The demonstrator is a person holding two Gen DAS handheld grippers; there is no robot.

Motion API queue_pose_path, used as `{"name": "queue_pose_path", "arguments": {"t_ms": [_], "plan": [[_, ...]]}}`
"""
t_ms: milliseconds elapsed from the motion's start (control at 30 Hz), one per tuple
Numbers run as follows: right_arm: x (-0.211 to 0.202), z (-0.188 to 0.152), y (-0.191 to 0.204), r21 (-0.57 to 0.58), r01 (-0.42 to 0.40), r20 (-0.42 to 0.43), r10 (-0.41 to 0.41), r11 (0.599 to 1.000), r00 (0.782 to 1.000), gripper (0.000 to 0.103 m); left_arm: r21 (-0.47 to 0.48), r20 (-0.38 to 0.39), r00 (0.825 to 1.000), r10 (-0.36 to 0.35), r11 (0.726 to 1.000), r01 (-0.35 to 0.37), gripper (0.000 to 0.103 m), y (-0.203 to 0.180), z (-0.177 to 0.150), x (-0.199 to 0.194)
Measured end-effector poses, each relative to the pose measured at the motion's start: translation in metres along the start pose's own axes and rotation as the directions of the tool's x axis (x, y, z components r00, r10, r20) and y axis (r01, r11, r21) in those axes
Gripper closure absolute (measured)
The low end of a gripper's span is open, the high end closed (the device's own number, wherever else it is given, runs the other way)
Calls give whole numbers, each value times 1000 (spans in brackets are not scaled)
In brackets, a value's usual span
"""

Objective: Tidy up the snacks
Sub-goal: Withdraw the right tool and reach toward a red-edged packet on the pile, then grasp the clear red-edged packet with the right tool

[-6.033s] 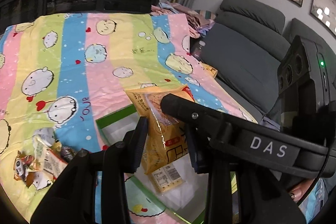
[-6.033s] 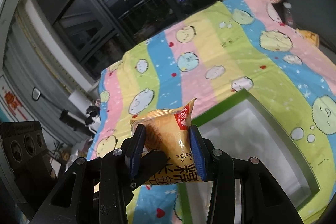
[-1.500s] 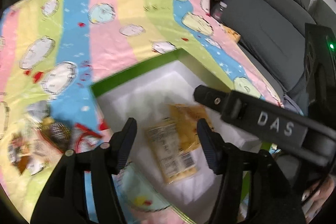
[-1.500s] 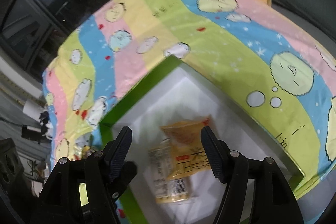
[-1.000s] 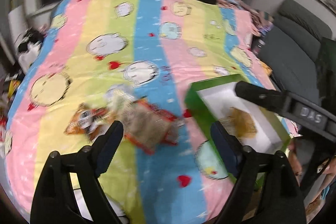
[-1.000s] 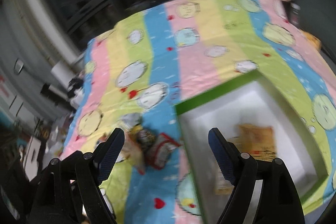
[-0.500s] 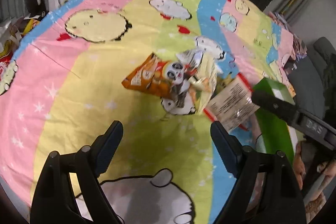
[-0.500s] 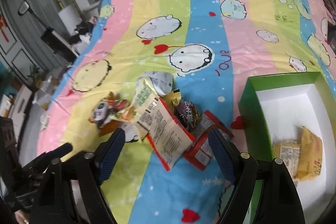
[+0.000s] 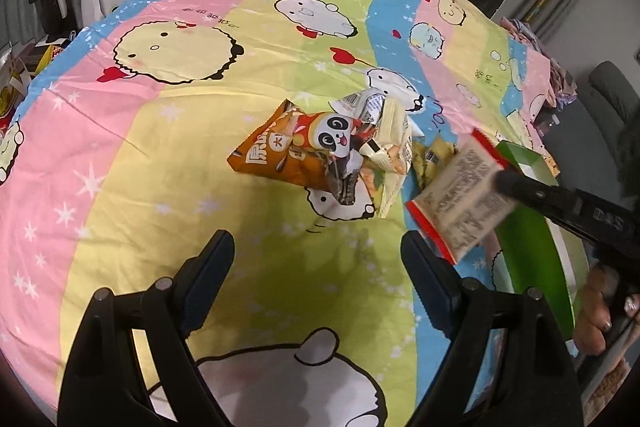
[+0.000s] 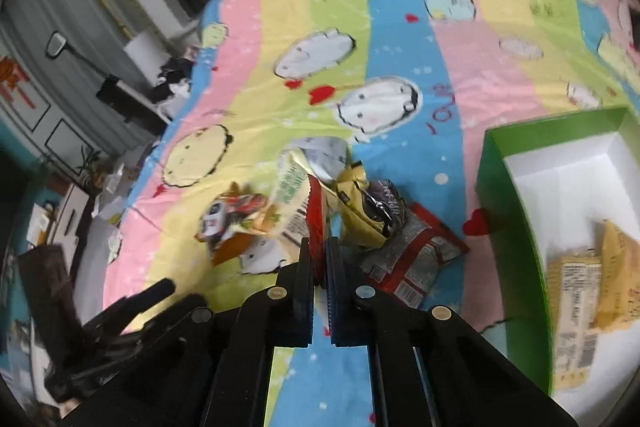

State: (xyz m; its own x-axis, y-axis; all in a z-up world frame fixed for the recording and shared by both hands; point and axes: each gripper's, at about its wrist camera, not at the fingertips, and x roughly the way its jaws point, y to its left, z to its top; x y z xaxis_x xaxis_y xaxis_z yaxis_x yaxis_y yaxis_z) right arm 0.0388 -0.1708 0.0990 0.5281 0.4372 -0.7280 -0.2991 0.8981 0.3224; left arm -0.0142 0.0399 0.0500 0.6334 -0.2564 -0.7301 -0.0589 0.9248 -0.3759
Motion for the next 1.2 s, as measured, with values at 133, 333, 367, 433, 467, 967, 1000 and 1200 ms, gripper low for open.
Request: {"name": "queue_pose_path", "arguments": {"t_ms": [133, 333, 367, 433, 467, 967, 1000, 1200], "plan": [[-16, -8, 12, -26, -55, -13, 55, 998, 998, 97, -12, 7, 999, -32, 999, 32, 18, 2, 1, -5], [-15, -28, 39, -119, -159, -119, 145, 980, 982, 97, 1, 20, 998, -66, 998, 66, 18, 12, 5, -15], [-11, -30, 40, -120, -175, -141, 157, 977, 977, 97, 0, 25, 997, -67, 998, 67, 18, 13, 5, -17], [5, -30, 41, -112, -167, -193, 143, 980, 971, 97, -4, 20, 996, -81, 997, 82, 18, 15, 5, -17], [10, -30, 38, -108, -151, -198, 128, 983, 972, 97, -4, 12, 995, -94, 996, 94, 19, 14, 5, -16], [31, -19, -11, 140, 47, -139, -28, 989, 990, 36, 73, -141, 969, -203, 974, 215, 32, -26, -11, 22], [29, -21, -17, 200, 31, -152, 0, 979, 988, 36, 78, -152, 965, -212, 971, 226, 34, -29, -11, 25], [44, -37, -18, 268, -8, -217, 68, 963, 974, 36, 100, -216, 948, -232, 961, 258, 49, -44, -18, 41]]}}
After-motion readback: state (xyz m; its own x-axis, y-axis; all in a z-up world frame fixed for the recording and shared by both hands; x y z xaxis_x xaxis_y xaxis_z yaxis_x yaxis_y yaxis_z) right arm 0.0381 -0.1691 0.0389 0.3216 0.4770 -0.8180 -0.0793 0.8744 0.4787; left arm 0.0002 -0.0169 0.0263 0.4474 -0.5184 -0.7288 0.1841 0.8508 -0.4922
